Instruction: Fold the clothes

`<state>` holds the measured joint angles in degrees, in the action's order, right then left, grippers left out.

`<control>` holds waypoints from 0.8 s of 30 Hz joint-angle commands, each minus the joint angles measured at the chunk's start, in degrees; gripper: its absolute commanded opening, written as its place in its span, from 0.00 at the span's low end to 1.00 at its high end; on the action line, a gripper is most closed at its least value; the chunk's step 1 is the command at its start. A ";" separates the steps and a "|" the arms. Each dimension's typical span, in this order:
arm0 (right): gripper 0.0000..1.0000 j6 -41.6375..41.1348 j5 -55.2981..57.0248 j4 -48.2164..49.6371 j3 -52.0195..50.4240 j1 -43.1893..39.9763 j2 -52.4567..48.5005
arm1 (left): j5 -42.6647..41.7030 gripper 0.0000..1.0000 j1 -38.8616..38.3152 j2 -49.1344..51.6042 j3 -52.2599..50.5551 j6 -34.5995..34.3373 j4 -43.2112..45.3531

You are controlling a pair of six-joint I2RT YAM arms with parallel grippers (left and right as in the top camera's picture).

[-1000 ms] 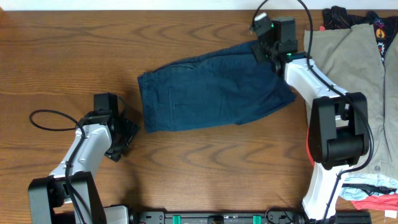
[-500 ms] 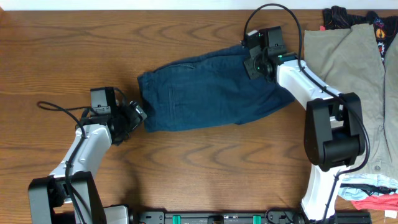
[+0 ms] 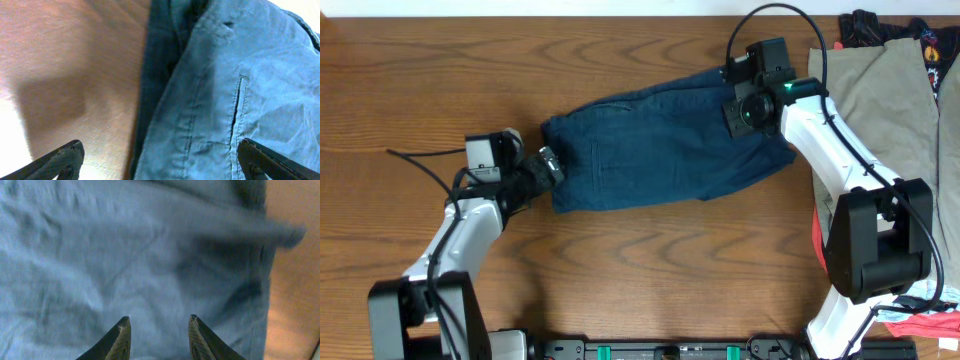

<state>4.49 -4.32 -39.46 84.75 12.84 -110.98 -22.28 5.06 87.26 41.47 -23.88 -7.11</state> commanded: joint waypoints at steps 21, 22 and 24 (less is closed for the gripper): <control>0.04 -5.68 -8.22 -8.85 0.22 -0.09 0.09 | -10.25 0.06 -3.43 10.84 0.11 1.40 4.48; 0.01 -5.68 -8.44 -9.09 0.22 0.00 0.09 | -10.10 0.06 -2.62 8.59 0.15 1.60 2.14; 0.01 -5.29 -9.92 -9.25 0.20 0.26 0.07 | -10.10 0.06 -1.55 4.87 0.26 1.60 -1.77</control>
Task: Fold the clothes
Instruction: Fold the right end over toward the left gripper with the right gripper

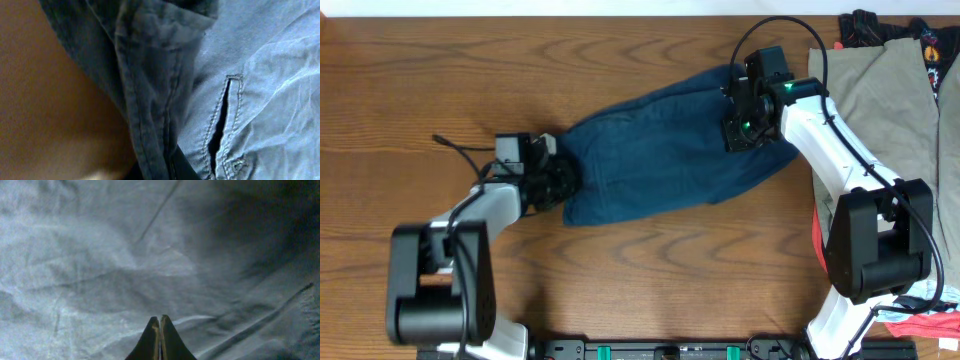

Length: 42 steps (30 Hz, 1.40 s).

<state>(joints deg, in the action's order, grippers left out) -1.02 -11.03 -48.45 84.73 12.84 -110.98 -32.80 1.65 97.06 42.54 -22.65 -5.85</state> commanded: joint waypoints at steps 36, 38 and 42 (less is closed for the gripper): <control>0.02 3.82 -15.39 15.02 0.02 34.05 -12.63 | -2.60 0.06 2.95 -38.69 1.20 -16.85 -1.64; 0.02 3.72 -11.67 14.51 0.48 33.57 -12.02 | -2.58 0.06 2.95 -38.60 1.20 -16.39 -3.26; 0.05 3.61 -5.73 13.31 1.36 30.16 -9.20 | -2.54 0.06 2.95 -37.73 1.18 -13.97 -6.75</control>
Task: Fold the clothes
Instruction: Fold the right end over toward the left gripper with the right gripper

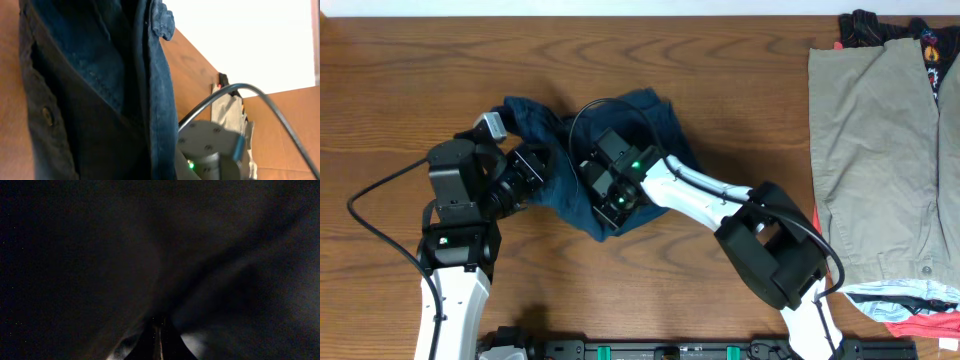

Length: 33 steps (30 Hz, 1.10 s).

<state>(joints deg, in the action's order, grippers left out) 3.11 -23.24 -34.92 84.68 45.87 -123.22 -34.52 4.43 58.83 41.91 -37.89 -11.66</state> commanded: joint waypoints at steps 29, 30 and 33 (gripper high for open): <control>0.08 -0.52 12.37 -4.55 0.59 -24.59 -0.46 | -0.87 0.06 0.11 4.11 1.84 -1.11 2.01; 0.07 -0.68 11.67 -5.27 0.59 -23.96 -0.46 | -0.87 0.06 0.00 4.11 1.84 -1.77 2.45; 0.07 -2.78 10.95 -7.48 0.59 -22.10 -0.46 | -0.87 0.06 -1.36 4.11 1.84 -2.99 4.63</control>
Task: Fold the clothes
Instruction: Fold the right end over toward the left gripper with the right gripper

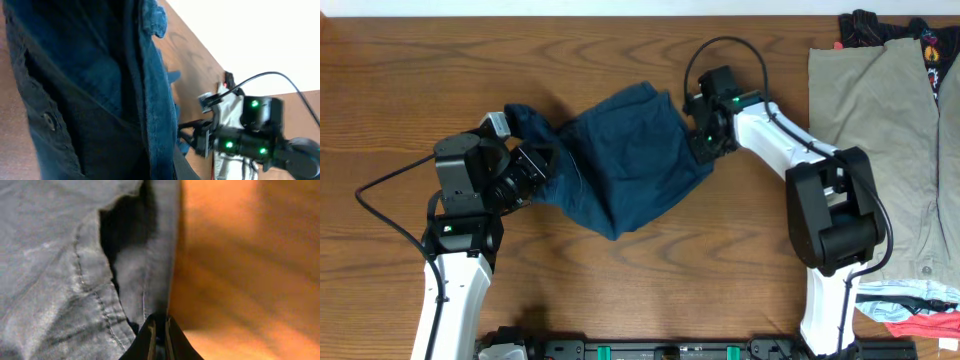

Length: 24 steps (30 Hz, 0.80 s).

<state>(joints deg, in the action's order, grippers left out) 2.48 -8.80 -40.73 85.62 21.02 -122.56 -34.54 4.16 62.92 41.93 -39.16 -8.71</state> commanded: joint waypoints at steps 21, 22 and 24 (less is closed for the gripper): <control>0.08 -8.02 -2.91 -8.39 -0.35 15.39 -1.11 | -0.37 0.10 -17.57 12.50 1.81 -4.68 15.06; 0.08 -8.04 -2.51 -8.57 -0.35 15.39 -1.11 | -0.37 0.11 -18.03 13.38 1.81 -4.68 15.91; 0.08 -8.04 -0.48 -9.51 -0.33 15.12 -1.09 | -0.37 0.11 -18.69 14.73 1.81 -4.70 16.81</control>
<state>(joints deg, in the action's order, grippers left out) -4.54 -10.92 -49.21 86.08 35.53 -122.52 -34.33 -13.61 76.42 41.95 -43.11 7.07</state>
